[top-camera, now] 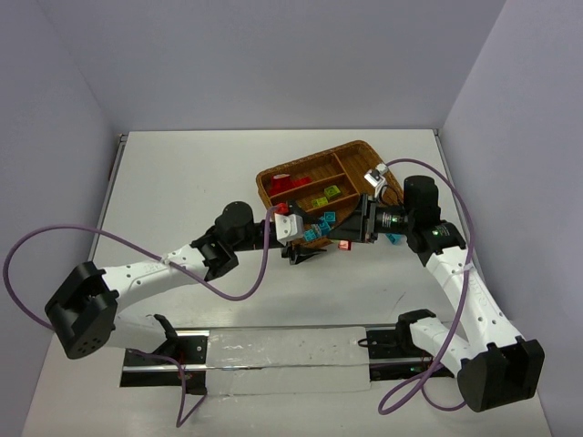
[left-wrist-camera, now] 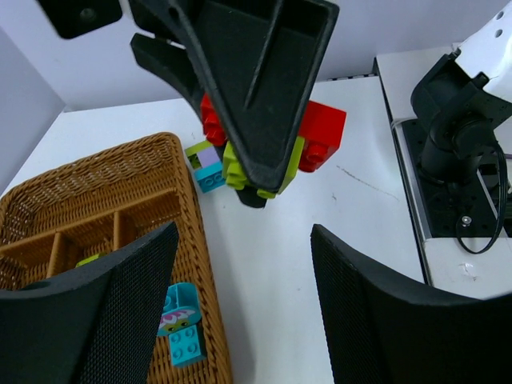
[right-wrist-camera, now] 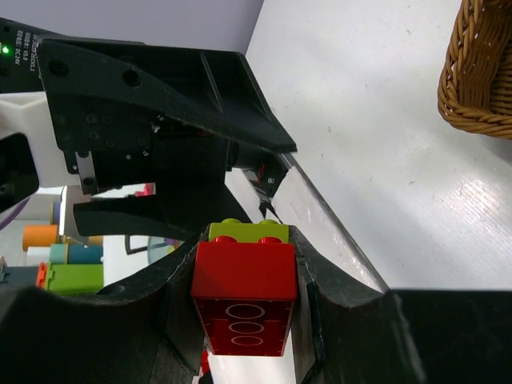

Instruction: Sort the legos into containers by color

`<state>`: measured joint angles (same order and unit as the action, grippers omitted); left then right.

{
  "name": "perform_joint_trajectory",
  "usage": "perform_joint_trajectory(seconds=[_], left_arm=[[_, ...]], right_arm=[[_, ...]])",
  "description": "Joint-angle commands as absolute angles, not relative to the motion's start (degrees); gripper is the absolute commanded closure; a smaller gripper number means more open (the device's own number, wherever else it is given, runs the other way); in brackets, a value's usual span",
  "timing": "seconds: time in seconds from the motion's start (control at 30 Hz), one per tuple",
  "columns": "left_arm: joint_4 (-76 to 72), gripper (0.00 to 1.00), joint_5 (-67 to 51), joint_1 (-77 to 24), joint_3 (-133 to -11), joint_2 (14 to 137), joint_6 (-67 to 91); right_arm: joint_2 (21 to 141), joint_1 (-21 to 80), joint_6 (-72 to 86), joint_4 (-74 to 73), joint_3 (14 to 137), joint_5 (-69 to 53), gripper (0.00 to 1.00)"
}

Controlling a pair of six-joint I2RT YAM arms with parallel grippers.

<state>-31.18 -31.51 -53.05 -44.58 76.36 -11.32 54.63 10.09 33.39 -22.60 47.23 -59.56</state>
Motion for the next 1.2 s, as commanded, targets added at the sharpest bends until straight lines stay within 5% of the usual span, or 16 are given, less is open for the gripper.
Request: perform_joint_trajectory(seconds=[0.0, 0.5, 1.0, 1.17], left_arm=[[-36.0, 0.25, -33.0, -54.5, -48.5, 78.1, -13.4], [-39.6, 0.31, -33.0, -57.1, -51.0, 80.3, -11.6], [-37.8, 0.56, -33.6, -57.4, -51.7, 81.1, -12.7], [-36.8, 0.45, -33.7, -57.4, -51.4, 80.5, -13.7]], right_arm=[[53.8, 10.0, 33.6, -19.2, 46.8, -62.0, 1.00], [53.6, 10.0, 33.5, -19.4, 46.6, -62.1, 1.00], [53.0, 10.0, 34.4, -18.3, 46.1, -62.9, 1.00], [53.0, 10.1, 34.2, -18.2, 46.2, -63.4, 1.00]])
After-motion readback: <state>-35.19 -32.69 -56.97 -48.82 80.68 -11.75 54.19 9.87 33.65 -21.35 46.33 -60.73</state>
